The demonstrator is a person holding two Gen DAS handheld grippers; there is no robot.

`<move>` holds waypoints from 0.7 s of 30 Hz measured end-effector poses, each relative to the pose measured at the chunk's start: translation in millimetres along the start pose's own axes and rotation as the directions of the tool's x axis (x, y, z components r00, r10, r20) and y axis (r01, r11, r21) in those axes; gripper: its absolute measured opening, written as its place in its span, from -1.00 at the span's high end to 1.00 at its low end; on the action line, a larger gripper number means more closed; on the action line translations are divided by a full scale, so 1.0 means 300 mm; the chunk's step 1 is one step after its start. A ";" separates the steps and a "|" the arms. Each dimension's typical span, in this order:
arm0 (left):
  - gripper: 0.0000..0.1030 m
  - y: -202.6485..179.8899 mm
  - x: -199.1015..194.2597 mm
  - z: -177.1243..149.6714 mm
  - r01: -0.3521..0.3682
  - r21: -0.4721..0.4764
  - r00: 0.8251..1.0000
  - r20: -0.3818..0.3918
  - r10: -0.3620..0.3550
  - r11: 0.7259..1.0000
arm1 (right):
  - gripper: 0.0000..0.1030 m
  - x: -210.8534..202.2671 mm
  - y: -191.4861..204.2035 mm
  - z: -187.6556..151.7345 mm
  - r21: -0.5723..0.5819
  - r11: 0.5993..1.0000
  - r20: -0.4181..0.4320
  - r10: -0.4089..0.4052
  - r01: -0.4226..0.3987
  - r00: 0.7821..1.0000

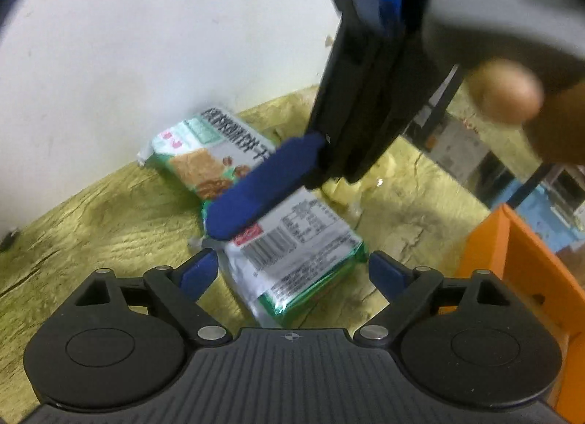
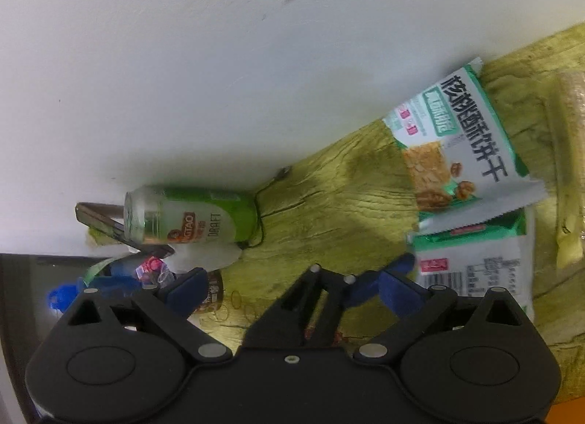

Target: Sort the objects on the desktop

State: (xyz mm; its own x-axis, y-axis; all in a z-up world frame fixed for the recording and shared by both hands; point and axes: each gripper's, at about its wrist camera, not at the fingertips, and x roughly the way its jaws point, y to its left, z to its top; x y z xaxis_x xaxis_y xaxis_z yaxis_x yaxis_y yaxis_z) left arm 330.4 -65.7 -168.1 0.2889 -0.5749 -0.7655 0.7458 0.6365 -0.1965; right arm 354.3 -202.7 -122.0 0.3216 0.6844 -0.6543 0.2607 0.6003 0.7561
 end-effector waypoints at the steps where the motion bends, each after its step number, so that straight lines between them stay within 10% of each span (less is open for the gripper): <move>1: -0.76 0.007 0.001 -0.004 -0.003 -0.008 1.000 -0.004 0.003 1.000 | -0.95 -0.013 0.003 0.002 -0.005 1.000 0.005 -0.002 0.002 1.000; 21: -0.77 0.042 -0.021 -0.011 -0.025 -0.044 1.000 -0.006 0.025 0.999 | -0.95 -0.160 -0.122 0.027 0.049 0.992 0.118 -0.118 0.113 0.986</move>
State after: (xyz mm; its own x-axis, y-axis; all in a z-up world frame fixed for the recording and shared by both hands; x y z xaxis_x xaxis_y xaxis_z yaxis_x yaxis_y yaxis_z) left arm 336.0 -52.2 -167.7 0.3035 -0.5556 -0.7740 0.7113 0.6727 -0.2040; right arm 336.7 -260.8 -118.3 0.3936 0.5553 -0.7326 0.3394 0.6528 0.6772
